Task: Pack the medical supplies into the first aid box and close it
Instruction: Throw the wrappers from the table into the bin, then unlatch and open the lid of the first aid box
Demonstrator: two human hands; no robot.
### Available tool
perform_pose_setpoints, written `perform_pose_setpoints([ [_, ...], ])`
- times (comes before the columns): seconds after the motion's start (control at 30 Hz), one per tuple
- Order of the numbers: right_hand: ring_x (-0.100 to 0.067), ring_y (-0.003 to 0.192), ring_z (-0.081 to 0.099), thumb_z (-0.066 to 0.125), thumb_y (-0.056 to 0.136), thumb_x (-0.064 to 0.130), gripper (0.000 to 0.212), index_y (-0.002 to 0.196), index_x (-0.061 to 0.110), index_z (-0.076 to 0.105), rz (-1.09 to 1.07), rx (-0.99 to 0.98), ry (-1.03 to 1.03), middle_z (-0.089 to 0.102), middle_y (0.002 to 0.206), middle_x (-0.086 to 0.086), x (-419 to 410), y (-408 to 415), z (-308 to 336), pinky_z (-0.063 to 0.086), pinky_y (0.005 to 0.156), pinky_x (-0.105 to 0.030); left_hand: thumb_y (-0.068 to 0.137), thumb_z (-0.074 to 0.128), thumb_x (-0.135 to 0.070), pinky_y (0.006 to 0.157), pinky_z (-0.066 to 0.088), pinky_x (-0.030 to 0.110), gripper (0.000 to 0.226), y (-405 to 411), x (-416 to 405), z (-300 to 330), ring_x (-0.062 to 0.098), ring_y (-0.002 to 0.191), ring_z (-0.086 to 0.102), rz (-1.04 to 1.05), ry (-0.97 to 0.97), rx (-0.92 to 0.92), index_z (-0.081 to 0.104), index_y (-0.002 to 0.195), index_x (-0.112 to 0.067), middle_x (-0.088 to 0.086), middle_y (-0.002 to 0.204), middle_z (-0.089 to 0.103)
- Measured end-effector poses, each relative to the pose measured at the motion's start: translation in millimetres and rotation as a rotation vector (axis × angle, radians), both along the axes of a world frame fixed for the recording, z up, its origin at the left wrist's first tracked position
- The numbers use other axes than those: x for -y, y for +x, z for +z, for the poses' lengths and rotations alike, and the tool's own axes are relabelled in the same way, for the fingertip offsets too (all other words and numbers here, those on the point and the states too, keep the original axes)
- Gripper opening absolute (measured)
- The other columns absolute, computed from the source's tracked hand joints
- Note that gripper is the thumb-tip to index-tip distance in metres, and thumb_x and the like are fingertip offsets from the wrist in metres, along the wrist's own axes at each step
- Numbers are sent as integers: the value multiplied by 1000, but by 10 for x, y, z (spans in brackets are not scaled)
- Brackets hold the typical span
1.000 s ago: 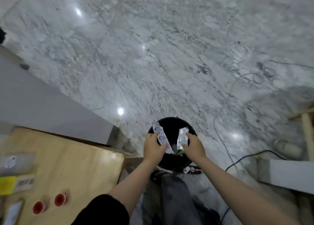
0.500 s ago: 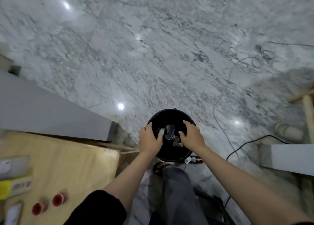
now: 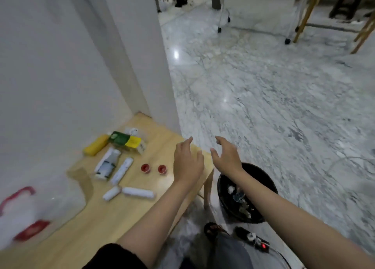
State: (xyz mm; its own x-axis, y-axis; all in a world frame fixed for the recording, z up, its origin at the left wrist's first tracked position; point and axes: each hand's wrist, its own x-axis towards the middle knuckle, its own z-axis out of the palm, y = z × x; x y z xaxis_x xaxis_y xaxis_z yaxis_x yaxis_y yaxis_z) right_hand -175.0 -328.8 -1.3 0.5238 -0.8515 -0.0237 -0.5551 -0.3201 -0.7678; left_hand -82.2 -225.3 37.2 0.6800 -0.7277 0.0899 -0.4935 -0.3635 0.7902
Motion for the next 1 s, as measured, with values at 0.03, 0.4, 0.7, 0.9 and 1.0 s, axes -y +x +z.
perform_pose_setpoints([
  [0.03,-28,128,44,53,91,28,51,138,12,42,55,22,-36,53,136,-7,-122,170,91,37,105,-41,88,56,-23,94,30,18,51,121,-169,80,18,125,44,51,-24,16,43,136,-14,5,133,45],
  [0.4,-31,105,61,54,82,23,39,119,11,61,727,234,-239,68,112,-11,-1777,2003,677,45,91,-39,80,56,-17,92,29,16,46,1261,-2245,563,24,117,51,657,-102,143,53,126,-9,10,123,54],
  [0.7,-28,119,47,58,85,23,35,120,23,62,1087,244,-358,57,129,-8,-2834,2543,529,37,98,-36,82,61,-22,88,36,21,40,1435,-3495,369,22,117,50,988,-1,210,57,121,-16,4,124,54],
  [0.9,-32,124,42,59,83,26,33,116,28,65,1160,175,-400,53,136,-7,-2944,2685,329,40,104,-49,81,60,-31,102,38,34,54,1537,-3856,177,20,132,34,920,140,193,49,134,-26,-5,144,41],
  [1.0,-28,127,37,62,85,16,36,117,31,64,1173,189,-384,52,138,-2,-2892,2742,253,36,105,-43,80,61,-32,108,35,40,60,1659,-3904,123,19,139,26,845,223,198,44,138,-31,-6,151,33],
])
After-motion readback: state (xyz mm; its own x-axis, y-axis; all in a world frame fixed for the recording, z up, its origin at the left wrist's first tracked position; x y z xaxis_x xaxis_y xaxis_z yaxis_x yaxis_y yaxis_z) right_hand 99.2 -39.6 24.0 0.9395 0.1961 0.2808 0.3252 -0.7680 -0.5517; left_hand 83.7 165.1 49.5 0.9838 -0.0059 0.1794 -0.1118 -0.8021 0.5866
